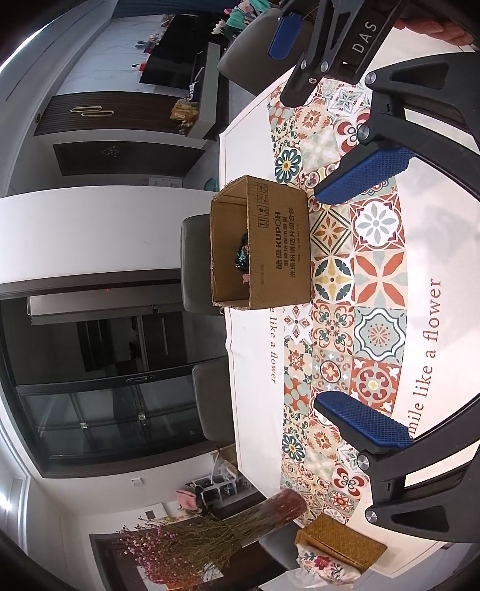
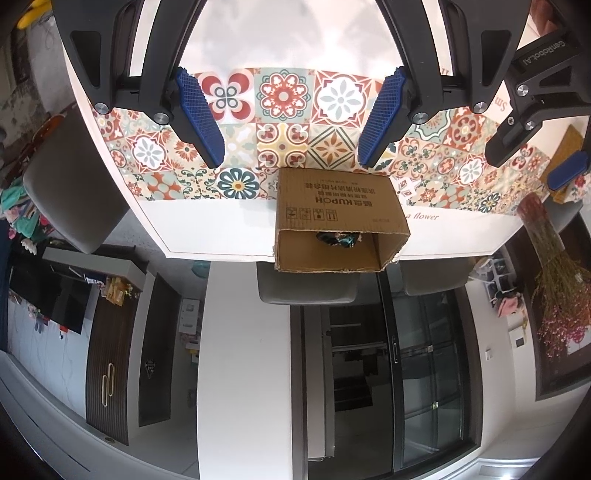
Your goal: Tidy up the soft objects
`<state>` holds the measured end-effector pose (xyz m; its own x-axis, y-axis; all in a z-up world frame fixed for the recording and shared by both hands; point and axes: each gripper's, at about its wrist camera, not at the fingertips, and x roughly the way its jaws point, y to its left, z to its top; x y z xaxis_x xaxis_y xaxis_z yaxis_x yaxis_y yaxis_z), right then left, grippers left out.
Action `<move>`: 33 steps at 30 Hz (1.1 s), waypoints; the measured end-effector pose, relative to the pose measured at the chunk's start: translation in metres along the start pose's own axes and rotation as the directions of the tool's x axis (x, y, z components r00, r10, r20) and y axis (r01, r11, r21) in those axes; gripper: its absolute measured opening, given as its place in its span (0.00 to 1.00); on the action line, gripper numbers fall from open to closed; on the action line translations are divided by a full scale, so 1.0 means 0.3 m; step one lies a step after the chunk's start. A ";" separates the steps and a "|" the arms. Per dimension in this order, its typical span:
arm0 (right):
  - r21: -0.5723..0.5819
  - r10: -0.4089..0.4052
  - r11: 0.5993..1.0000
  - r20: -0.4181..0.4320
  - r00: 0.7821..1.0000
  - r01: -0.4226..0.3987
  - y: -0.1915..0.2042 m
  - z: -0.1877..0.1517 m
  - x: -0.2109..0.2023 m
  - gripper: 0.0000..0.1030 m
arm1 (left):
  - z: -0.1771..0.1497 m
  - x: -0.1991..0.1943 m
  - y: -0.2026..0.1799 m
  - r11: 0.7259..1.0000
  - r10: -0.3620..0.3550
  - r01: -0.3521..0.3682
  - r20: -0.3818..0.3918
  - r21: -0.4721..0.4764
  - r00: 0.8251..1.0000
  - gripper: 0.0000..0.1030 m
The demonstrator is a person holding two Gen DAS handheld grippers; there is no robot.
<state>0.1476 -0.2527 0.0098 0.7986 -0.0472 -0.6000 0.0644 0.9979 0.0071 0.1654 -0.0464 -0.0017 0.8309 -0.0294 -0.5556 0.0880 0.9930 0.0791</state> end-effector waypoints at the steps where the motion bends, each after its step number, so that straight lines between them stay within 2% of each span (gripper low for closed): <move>1: 0.000 0.002 1.000 -0.001 1.000 -0.002 -0.001 -0.002 -0.001 0.74 | 0.001 0.000 -0.001 1.000 -0.001 0.001 0.001 -0.001 1.000 1.00; 33: 0.008 -0.001 1.000 -0.005 1.000 0.001 -0.008 0.000 -0.004 0.74 | 0.010 -0.012 -0.012 1.000 0.002 -0.002 0.020 0.009 1.000 1.00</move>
<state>0.1463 -0.2551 0.0105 0.7957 -0.0480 -0.6038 0.0699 0.9975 0.0129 0.1638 -0.0502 0.0024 0.8420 -0.0296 -0.5386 0.0909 0.9920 0.0877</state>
